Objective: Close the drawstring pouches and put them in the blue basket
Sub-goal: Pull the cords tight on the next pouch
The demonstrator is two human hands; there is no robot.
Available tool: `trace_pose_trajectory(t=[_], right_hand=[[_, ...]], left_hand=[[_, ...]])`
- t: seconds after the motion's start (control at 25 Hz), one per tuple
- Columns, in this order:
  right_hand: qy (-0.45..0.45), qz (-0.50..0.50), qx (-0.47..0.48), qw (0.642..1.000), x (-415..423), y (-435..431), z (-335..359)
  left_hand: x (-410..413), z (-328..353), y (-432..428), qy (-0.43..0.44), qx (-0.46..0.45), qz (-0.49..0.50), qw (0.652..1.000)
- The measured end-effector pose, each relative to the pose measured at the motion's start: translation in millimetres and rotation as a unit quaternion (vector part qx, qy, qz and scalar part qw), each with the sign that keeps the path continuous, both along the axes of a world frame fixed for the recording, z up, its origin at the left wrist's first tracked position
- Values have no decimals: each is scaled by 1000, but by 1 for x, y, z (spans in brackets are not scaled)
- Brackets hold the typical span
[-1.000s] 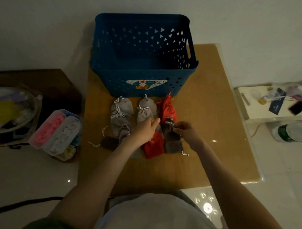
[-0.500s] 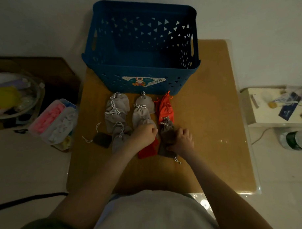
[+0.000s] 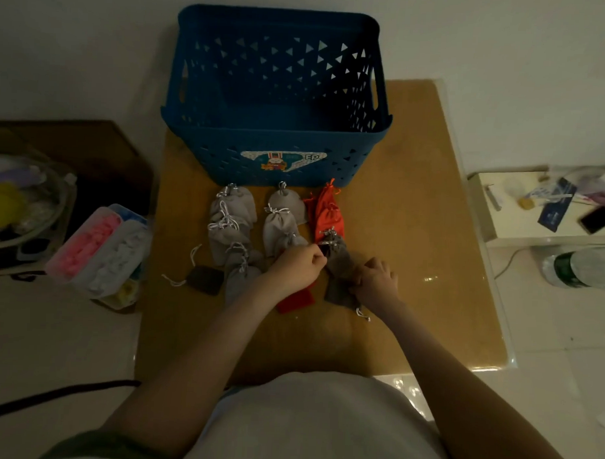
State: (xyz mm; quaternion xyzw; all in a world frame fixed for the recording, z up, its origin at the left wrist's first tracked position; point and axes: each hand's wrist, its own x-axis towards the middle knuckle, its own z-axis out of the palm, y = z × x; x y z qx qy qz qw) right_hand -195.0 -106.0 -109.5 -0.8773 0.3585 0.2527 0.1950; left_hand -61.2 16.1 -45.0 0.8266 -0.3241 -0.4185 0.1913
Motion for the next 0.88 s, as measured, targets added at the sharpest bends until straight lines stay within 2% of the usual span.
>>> trace_pose_trajectory(t=[0.08,0.16,0.24,0.32,0.44,0.6,0.8,0.88], right_hand=[[-57,-77,91,991,2,3,7],[-169,-190,233,939,0,10,17],[-233,-253,308,887,-2,19,25],[-253,-283,344,859,-1,30,32],[-273,-318,383,823,5,44,40],[-302,-309,407,805,15,57,56],[-336,-225,465,788,31,61,75],[-344,-195,467,791,40,61,81]], left_hand=[[-3,2,6,55,24,21,998],[-8,5,14,126,102,10,987],[-13,5,23,168,167,-15,971],[-18,7,31,197,166,-16,966],[-26,10,41,221,86,30,971],[-22,19,56,206,7,72,976],[11,45,78,129,42,31,990],[22,52,87,123,19,45,991]])
